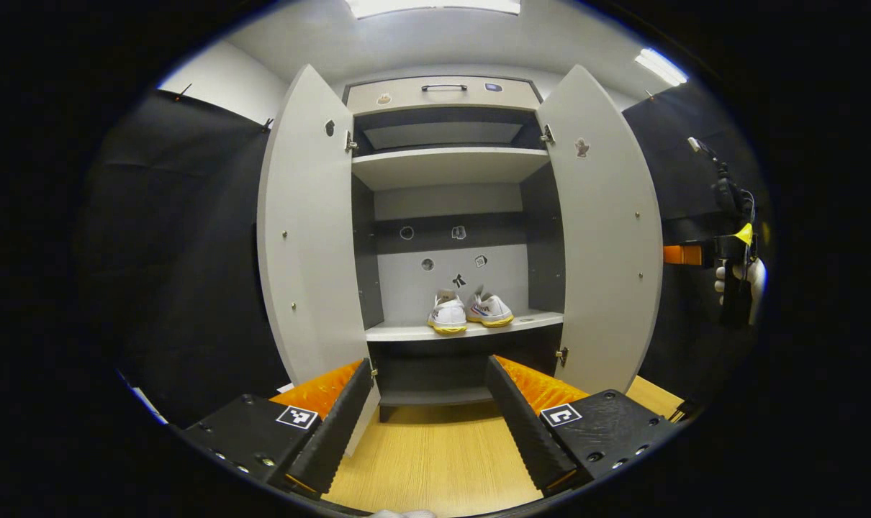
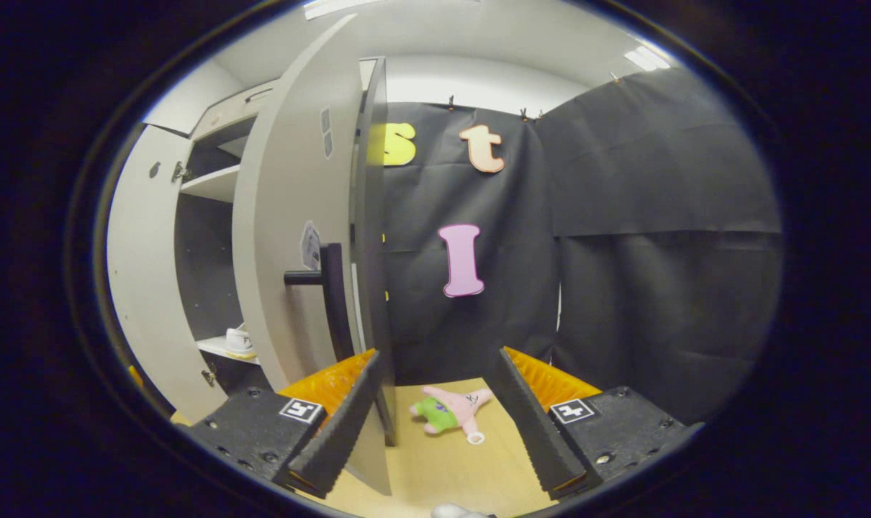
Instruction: Grab one shoe with the right hand and put it into the shoe cabinet, grab the other shoe with the left hand and put it into the shoe cabinet; then close the right door with the right hand and the left door with the left hand.
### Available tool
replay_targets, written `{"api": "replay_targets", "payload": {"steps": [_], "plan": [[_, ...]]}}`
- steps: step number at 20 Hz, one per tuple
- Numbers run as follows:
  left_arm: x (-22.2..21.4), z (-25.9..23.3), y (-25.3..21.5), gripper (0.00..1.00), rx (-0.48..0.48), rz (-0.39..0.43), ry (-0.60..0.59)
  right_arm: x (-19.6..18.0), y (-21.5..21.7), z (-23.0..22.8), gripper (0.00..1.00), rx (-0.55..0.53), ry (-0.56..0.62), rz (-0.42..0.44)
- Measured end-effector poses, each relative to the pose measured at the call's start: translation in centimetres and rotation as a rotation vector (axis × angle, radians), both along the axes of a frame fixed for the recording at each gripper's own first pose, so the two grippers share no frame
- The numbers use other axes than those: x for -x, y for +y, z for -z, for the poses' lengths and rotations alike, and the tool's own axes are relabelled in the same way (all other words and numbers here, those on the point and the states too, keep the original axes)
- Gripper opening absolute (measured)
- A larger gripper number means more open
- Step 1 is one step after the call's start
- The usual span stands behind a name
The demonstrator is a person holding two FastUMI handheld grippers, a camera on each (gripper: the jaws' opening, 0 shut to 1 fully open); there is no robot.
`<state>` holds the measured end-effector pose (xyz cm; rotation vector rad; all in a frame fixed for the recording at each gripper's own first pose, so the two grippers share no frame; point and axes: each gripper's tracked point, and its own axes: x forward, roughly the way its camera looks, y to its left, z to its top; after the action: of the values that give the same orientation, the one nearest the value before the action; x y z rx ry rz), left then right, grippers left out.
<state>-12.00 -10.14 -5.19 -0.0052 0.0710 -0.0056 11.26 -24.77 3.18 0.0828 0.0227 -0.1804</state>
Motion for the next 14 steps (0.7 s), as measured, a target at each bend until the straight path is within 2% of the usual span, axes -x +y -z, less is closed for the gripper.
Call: {"api": "replay_targets", "payload": {"steps": [1,5,6,8,10,11,14], "plan": [[-0.1,0.1,0.2,1.0,0.003,-0.006,-0.001,-0.2,0.0,0.1,0.98,0.009,0.003,0.0],[-0.4,0.8,0.8,0.96,0.007,-0.022,0.021,-0.3,0.6,0.0,0.96,0.012,0.016,-0.017],[-0.4,0.9,1.0,0.96,0.006,-0.025,0.026,-0.3,0.9,-0.1,0.92,0.015,0.013,-0.016],[-0.4,0.7,1.0,0.96,0.01,-0.022,0.023,-0.1,2.2,-0.1,0.96,0.01,0.014,-0.034],[-0.3,0.6,1.1,1.0,0.003,-0.017,0.023,-0.1,4.0,-0.1,0.92,0.006,0.013,-0.063],[-0.2,0.6,1.2,1.0,-0.003,-0.013,0.023,-0.2,4.7,0.0,0.96,0.008,0.013,-0.073],[0.0,0.4,1.7,0.96,-0.015,-0.011,0.024,-0.5,6.9,-0.1,0.96,0.015,0.007,-0.105]]}}
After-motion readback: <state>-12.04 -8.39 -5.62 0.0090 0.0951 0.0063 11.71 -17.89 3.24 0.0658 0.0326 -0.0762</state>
